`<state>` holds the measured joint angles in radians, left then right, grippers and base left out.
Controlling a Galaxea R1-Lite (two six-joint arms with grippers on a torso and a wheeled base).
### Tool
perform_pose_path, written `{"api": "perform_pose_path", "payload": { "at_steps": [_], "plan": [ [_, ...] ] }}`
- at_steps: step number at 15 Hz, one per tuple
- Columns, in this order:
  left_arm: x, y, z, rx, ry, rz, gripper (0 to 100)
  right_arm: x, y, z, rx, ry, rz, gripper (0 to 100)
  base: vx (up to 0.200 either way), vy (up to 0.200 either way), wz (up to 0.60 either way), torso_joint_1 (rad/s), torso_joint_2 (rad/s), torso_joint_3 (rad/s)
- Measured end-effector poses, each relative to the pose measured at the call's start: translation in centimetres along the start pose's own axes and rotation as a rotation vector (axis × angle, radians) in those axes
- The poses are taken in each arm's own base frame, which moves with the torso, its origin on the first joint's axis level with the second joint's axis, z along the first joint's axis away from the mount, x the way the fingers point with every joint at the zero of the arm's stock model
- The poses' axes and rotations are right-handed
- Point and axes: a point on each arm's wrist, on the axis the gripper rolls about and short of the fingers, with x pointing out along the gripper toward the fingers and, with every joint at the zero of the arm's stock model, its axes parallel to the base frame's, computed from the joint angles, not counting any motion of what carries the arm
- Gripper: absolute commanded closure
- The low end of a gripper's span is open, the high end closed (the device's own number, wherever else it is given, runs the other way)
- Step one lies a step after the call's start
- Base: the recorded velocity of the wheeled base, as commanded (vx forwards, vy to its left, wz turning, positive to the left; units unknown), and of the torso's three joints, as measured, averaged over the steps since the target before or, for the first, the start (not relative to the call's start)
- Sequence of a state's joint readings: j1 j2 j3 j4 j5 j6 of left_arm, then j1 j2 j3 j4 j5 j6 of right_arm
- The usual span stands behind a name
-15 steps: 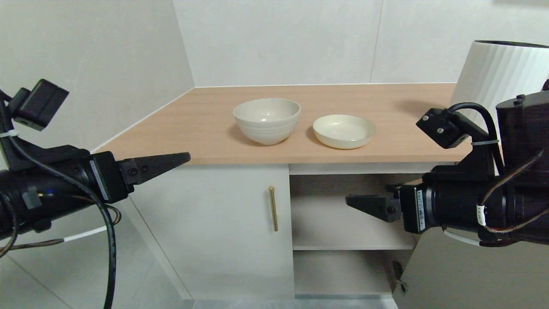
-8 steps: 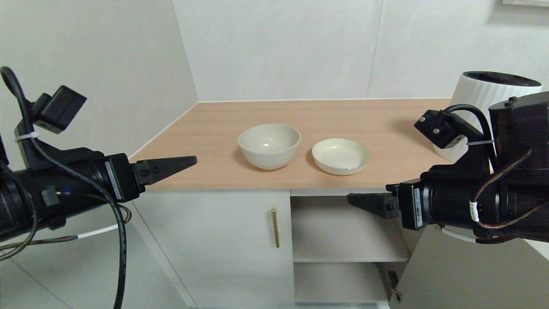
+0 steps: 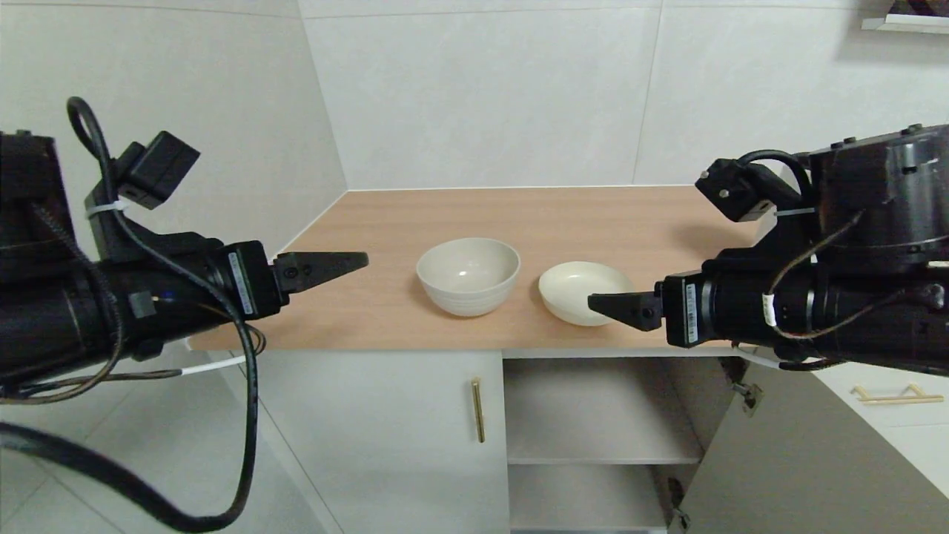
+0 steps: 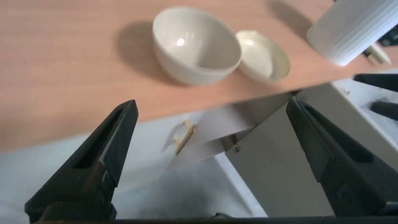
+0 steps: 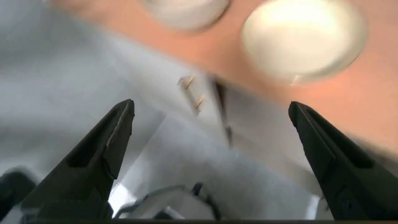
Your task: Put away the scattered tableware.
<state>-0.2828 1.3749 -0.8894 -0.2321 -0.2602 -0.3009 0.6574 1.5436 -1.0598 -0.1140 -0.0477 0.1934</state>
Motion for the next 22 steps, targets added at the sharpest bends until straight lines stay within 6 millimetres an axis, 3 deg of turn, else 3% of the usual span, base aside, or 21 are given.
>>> {"api": "perform_pose_path", "payload": {
  "at_steps": [4,9,12,17,22],
  "plan": [
    [2.8,-0.1,1.0,-0.189,0.069,0.087,0,2.3,-1.8,1.6,0.110,0.022,-0.133,0,0.000,0.000,0.00,0.000,0.00,0.000],
    [7.2,-0.3,1.1,-0.246,0.023,0.278,0,4.4,-2.8,1.4,0.131,0.030,-0.220,0,0.000,0.000,0.00,0.000,0.00,0.000],
    [10.8,0.0,0.2,-0.261,0.021,0.333,0,5.1,-3.2,1.1,0.135,0.044,-0.234,0,0.000,0.000,0.00,0.000,0.00,0.000],
    [15.2,0.5,-2.4,-0.260,0.036,0.351,0,5.5,-3.4,0.9,0.136,0.056,-0.239,0,0.000,0.000,0.00,0.000,0.00,0.000],
    [16.8,0.4,-4.2,-0.253,0.084,0.365,0,5.5,-3.4,0.8,0.136,0.059,-0.239,0,0.000,0.000,0.00,0.000,0.00,0.000]
  ]
}}
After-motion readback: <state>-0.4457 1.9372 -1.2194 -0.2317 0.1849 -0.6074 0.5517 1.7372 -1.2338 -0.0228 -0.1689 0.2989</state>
